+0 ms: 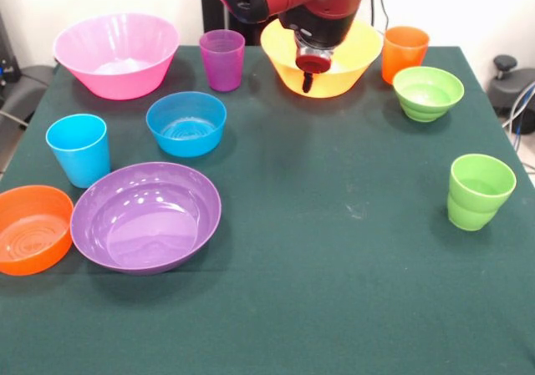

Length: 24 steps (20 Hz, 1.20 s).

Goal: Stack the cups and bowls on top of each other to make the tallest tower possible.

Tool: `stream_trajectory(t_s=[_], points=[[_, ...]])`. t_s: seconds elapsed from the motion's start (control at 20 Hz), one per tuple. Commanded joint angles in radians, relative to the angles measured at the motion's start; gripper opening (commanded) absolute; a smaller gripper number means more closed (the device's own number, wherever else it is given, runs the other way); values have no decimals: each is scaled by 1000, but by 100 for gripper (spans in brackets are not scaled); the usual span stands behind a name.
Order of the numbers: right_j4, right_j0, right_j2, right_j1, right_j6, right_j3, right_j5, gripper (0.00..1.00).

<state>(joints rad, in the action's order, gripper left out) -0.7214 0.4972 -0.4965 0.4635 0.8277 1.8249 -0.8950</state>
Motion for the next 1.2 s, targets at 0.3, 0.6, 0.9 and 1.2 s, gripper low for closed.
stream_trajectory(t_s=[0.3,0.6,0.9,1.2], points=[[-85,-30,49,-55,68,-85,71,100],[-72,-36,50,-55,81,-86,82,100],[-70,-34,51,-53,79,-81,92,100],[-62,-37,50,-51,79,-83,92,100]])
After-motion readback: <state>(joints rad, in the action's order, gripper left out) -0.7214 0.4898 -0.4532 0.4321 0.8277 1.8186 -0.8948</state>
